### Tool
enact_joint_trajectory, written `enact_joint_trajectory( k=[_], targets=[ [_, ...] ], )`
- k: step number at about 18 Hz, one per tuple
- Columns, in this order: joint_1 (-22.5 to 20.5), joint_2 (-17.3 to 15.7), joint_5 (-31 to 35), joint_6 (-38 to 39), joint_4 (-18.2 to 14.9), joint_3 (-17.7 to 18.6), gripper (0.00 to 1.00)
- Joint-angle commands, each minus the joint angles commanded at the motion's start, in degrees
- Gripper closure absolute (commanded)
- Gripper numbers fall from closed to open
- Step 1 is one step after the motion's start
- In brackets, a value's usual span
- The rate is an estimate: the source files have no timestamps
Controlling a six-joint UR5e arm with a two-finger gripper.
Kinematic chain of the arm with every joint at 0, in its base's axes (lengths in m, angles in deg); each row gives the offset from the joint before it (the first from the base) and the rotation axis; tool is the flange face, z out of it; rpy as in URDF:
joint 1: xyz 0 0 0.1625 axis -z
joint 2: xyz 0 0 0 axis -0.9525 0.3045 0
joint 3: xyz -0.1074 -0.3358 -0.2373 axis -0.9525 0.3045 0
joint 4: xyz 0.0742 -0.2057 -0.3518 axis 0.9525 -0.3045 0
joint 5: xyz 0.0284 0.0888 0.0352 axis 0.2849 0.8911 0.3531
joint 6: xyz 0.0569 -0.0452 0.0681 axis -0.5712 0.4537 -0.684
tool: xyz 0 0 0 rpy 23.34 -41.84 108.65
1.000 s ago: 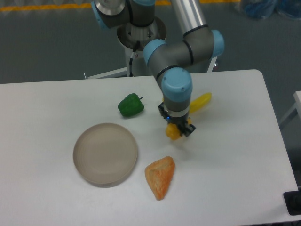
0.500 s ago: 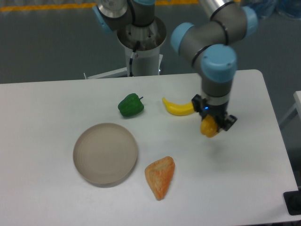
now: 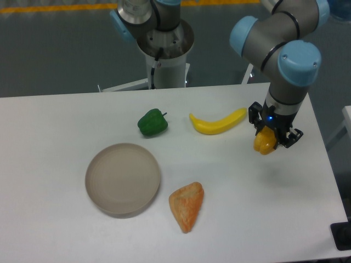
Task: Pick up the yellow pepper from the table
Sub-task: 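Lift the held yellow pepper up and away from the banana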
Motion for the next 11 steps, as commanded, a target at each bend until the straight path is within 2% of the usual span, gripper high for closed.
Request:
enact_joint_trajectory(
  k=[4,11],
  targets=[
    [-1.15,-0.61,-0.18,-5.01,-0.09,-0.09,0.81],
    [-1.24,-0.43,-0.35,-5.11,-0.09,-1.41,0.81]
  ],
)
